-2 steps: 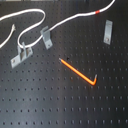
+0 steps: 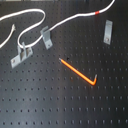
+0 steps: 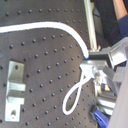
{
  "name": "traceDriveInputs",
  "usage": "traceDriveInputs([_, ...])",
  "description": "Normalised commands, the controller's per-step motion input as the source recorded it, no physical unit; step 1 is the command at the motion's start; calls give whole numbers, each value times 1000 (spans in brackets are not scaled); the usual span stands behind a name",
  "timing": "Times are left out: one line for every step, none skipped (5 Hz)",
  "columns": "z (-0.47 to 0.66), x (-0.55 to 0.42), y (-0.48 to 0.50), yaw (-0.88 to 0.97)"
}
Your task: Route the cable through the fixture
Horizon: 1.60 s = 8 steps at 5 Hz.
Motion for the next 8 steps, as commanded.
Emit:
traceDriveInputs([302,-155,331,-180])
traceDriveInputs([270,-114,234,-380])
traceDriveInputs([259,-105,148,-537])
traceDriveInputs([267,-116,121,-626])
traceDriveInputs([237,-165,137,-474])
traceDriveInputs([95,-213,269,0])
traceDriveInputs([46,-245,155,83])
traceDriveInputs([30,-170,252,0])
